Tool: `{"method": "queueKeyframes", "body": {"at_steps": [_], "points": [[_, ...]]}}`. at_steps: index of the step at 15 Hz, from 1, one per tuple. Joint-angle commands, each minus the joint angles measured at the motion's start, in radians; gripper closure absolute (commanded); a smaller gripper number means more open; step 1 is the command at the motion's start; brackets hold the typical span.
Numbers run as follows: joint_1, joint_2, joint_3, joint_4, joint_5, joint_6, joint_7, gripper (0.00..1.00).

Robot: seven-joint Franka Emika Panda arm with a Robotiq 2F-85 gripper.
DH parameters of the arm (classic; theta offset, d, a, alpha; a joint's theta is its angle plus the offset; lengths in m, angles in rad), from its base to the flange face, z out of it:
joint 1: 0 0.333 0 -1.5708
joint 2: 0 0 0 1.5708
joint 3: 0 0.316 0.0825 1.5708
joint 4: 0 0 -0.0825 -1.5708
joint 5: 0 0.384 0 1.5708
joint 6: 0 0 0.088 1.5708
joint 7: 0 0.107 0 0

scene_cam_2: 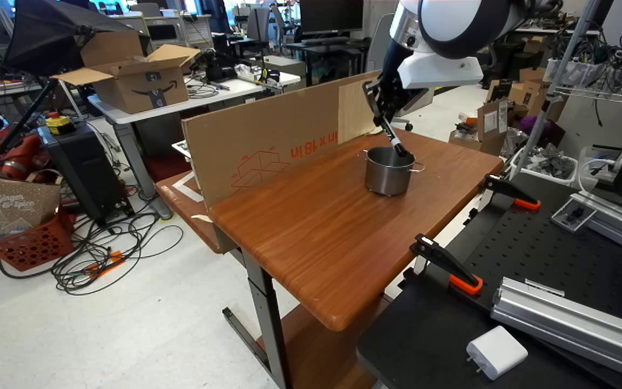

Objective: Pick up the pen from the table and put it in the silver pot.

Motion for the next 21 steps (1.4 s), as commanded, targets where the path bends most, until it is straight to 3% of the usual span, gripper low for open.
{"method": "queueKeyframes", "body": {"at_steps": [1, 18, 19, 21], "points": [[0.042, -0.009, -0.032, -0.022, -0.025, 0.023, -0.009, 0.95], [0.100, 0.053, -0.050, -0.004, -0.017, 0.006, -0.006, 0.95], [0.101, 0.054, -0.049, -0.003, -0.015, 0.001, -0.006, 0.54], [0.108, 0.057, -0.053, -0.003, -0.015, 0.002, -0.007, 0.46]]}}
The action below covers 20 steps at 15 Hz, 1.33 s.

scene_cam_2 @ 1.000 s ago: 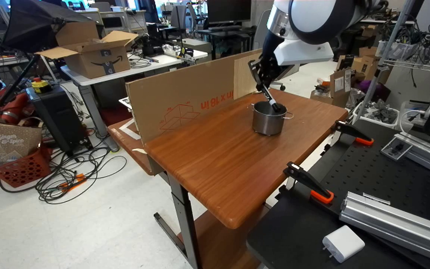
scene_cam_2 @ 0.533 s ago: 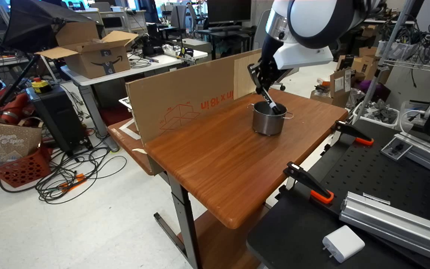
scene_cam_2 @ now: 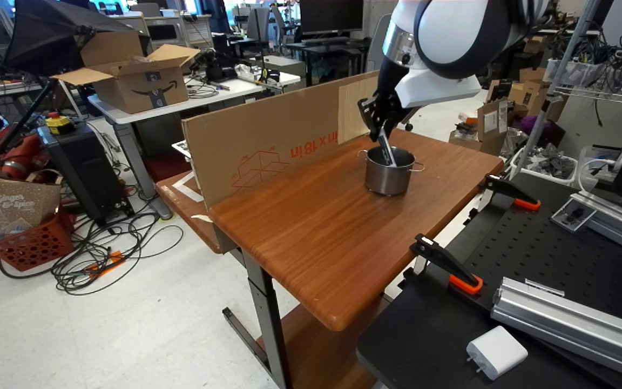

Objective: Pick up the pen from the table and put it in the silver pot.

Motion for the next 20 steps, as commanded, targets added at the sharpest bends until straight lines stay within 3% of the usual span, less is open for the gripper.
{"method": "queueKeyframes", "body": {"at_steps": [1, 6, 7, 14, 19, 20], "points": [[0.030, 0.013, -0.029, 0.007, -0.014, 0.003, -0.001, 0.38], [0.020, 0.004, -0.020, 0.010, -0.013, -0.008, -0.007, 0.02], [0.017, 0.001, -0.018, 0.009, -0.013, -0.009, -0.008, 0.00], [0.018, -0.076, -0.042, -0.018, -0.024, -0.021, -0.037, 0.00], [0.016, -0.216, -0.069, -0.059, -0.037, -0.050, -0.104, 0.00], [0.005, -0.140, -0.048, -0.022, -0.002, -0.011, -0.078, 0.00]]}}
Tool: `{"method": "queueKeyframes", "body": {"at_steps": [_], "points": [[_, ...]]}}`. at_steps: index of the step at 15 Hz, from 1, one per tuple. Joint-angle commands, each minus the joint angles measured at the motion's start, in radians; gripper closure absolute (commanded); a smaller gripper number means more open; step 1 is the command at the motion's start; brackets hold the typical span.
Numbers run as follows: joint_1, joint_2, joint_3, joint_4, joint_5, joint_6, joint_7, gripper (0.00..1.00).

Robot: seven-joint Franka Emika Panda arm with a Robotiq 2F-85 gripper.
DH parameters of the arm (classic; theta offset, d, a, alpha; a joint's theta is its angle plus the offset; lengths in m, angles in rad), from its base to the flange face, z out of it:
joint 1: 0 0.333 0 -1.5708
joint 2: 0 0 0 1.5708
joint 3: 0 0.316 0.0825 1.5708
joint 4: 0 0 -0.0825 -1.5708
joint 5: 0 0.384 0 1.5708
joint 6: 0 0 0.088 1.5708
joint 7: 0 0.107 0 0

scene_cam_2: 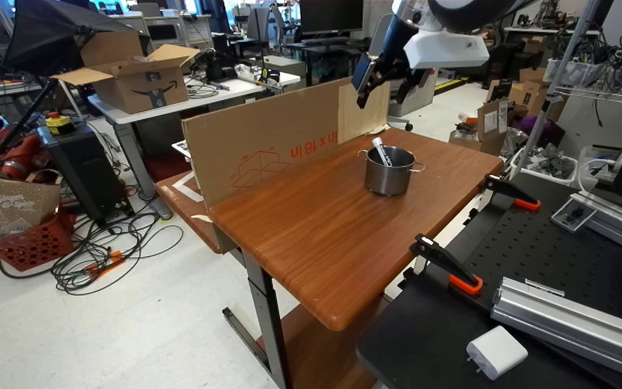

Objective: Pick up the pen from the table and put it in the silver pot.

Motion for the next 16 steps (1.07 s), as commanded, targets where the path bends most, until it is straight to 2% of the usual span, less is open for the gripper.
{"method": "queueKeyframes", "body": {"at_steps": [1, 16], "points": [[0.000, -0.025, -0.004, -0.010, -0.002, -0.006, -0.010, 0.00], [0.000, -0.052, -0.006, -0.030, -0.008, -0.015, -0.019, 0.00]]}}
